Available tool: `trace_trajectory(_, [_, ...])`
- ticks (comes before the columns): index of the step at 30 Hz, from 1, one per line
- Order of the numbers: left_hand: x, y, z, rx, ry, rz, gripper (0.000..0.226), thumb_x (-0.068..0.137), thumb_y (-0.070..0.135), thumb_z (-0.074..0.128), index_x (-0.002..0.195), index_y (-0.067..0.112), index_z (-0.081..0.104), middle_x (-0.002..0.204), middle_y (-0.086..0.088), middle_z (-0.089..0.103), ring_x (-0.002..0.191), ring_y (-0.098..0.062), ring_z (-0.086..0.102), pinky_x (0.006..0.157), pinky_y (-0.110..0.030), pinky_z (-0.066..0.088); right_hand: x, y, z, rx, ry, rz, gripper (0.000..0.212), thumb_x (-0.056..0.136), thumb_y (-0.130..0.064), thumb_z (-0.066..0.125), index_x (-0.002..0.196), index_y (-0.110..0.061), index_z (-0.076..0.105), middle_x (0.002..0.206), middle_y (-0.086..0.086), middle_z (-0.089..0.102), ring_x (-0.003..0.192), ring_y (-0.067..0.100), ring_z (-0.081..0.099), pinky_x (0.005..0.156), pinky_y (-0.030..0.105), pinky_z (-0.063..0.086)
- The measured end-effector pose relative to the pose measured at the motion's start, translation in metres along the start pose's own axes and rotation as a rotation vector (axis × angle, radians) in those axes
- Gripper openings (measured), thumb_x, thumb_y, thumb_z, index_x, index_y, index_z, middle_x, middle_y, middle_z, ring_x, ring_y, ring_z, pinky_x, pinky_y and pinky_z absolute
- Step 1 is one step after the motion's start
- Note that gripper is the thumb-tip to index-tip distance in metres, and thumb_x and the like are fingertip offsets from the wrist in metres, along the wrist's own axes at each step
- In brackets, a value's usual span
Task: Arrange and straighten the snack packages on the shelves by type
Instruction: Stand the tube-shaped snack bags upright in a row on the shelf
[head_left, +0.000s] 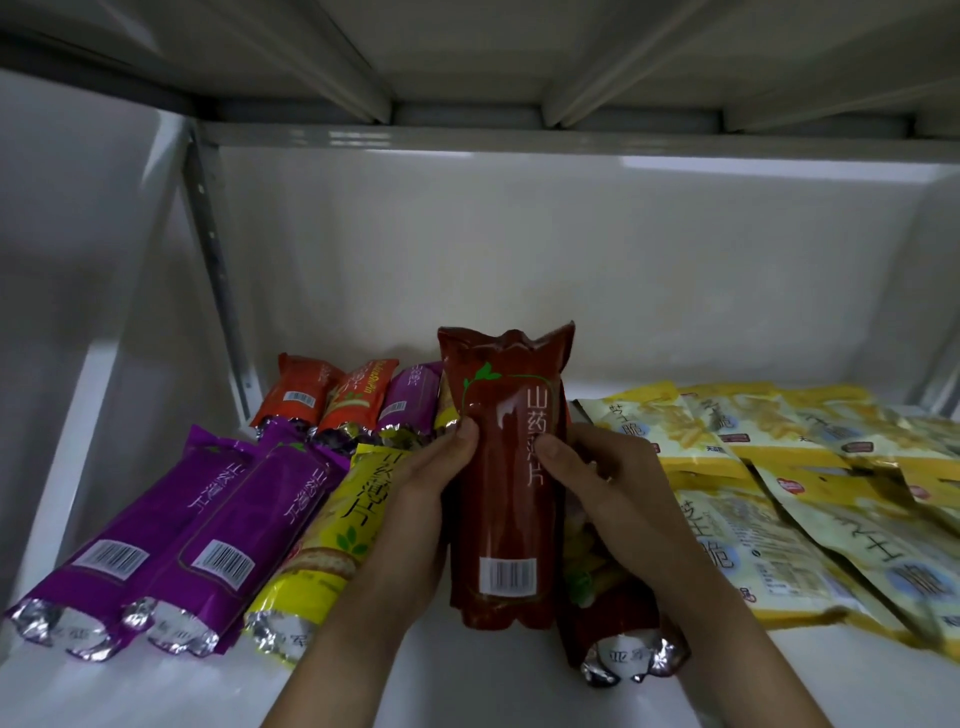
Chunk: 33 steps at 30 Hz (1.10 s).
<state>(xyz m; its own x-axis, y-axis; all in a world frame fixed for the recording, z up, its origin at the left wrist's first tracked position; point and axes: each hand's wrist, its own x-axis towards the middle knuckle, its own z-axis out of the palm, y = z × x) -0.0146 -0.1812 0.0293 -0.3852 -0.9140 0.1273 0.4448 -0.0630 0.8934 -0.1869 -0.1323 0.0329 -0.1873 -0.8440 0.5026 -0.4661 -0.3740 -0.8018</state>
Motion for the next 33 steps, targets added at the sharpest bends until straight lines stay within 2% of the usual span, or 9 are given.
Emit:
trace_trajectory(3, [0.000, 0.000, 0.003, -0.027, 0.018, -0.017, 0.041, 0.091, 0.048, 0.058, 0.110, 0.021, 0.082, 0.120, -0.014, 0.077, 0.111, -0.032, 0.074, 0.101, -0.046, 0.052, 0.000, 0.003, 0.000, -0.049, -0.010, -0.037, 0.070, 0.082, -0.073, 0.058, 0.080, -0.004, 0.072, 0.069, 0.007, 0.067, 0.066, 0.021, 0.066, 0.067, 0.039, 0.052])
trace_trajectory(7, [0.001, 0.001, 0.001, 0.035, 0.097, 0.054, 0.041, 0.093, 0.047, 0.060, 0.107, 0.015, 0.083, 0.112, -0.017, 0.078, 0.104, -0.035, 0.076, 0.099, -0.048, 0.056, -0.002, 0.003, -0.003, -0.015, -0.105, 0.000, 0.067, 0.090, -0.070, 0.065, 0.089, -0.004, 0.075, 0.066, 0.008, 0.065, 0.054, 0.005, 0.059, 0.059, 0.016, 0.042])
trace_trajectory(9, [0.000, 0.002, -0.001, 0.061, 0.100, 0.074, 0.037, 0.095, 0.041, 0.061, 0.104, 0.013, 0.083, 0.111, -0.017, 0.079, 0.103, -0.035, 0.076, 0.095, -0.045, 0.057, -0.002, 0.002, -0.001, 0.054, -0.113, 0.010, 0.056, 0.093, -0.068, 0.061, 0.098, -0.016, 0.079, 0.079, 0.002, 0.075, 0.071, 0.008, 0.071, 0.069, 0.023, 0.052])
trace_trajectory(11, [-0.001, 0.002, 0.000, 0.089, 0.085, 0.069, 0.033, 0.094, 0.037, 0.062, 0.100, 0.012, 0.084, 0.108, -0.016, 0.079, 0.100, -0.034, 0.077, 0.086, -0.039, 0.061, -0.002, -0.001, 0.001, 0.133, -0.042, -0.003, 0.048, 0.096, -0.063, 0.056, 0.108, -0.023, 0.079, 0.097, 0.001, 0.080, 0.093, 0.020, 0.076, 0.086, 0.043, 0.058])
trace_trajectory(17, [-0.004, 0.000, 0.004, 0.143, 0.027, 0.017, 0.034, 0.090, 0.045, 0.063, 0.091, 0.020, 0.085, 0.102, -0.013, 0.081, 0.094, -0.031, 0.079, 0.089, -0.041, 0.059, 0.002, 0.000, -0.004, 0.292, 0.156, 0.028, 0.028, 0.094, -0.038, 0.069, 0.094, -0.012, 0.080, 0.092, 0.014, 0.078, 0.090, 0.040, 0.074, 0.090, 0.067, 0.055])
trace_trajectory(23, [-0.005, 0.001, 0.002, 0.112, 0.084, 0.146, 0.041, 0.093, 0.038, 0.065, 0.107, 0.003, 0.079, 0.109, -0.021, 0.077, 0.106, -0.041, 0.074, 0.097, -0.052, 0.059, 0.002, 0.002, -0.001, 0.237, 0.083, 0.024, 0.037, 0.093, -0.049, 0.072, 0.089, -0.013, 0.080, 0.087, 0.012, 0.078, 0.088, 0.038, 0.074, 0.085, 0.065, 0.055])
trace_trajectory(28, [-0.002, -0.001, -0.003, 0.170, 0.055, 0.178, 0.031, 0.092, 0.030, 0.068, 0.098, 0.002, 0.080, 0.100, -0.017, 0.079, 0.096, -0.031, 0.077, 0.083, -0.036, 0.062, -0.002, -0.008, -0.002, 0.391, 0.012, 0.118, 0.036, 0.101, -0.041, 0.062, 0.104, -0.010, 0.081, 0.101, 0.016, 0.079, 0.098, 0.036, 0.076, 0.097, 0.054, 0.057])
trace_trajectory(30, [-0.002, -0.001, -0.003, 0.183, 0.022, 0.133, 0.033, 0.095, 0.034, 0.072, 0.104, 0.004, 0.079, 0.107, -0.018, 0.078, 0.103, -0.036, 0.075, 0.096, -0.049, 0.059, -0.003, -0.011, -0.002, 0.395, 0.043, 0.124, 0.036, 0.094, -0.042, 0.068, 0.098, -0.008, 0.081, 0.094, 0.018, 0.079, 0.090, 0.037, 0.077, 0.090, 0.052, 0.059])
trace_trajectory(33, [-0.001, -0.003, -0.002, 0.145, 0.004, 0.072, 0.045, 0.091, 0.048, 0.066, 0.113, 0.010, 0.078, 0.117, -0.018, 0.076, 0.113, -0.039, 0.072, 0.108, -0.061, 0.050, -0.001, -0.009, -0.002, 0.370, 0.053, 0.135, 0.041, 0.091, -0.044, 0.077, 0.096, -0.004, 0.080, 0.093, 0.024, 0.077, 0.090, 0.045, 0.074, 0.091, 0.065, 0.057])
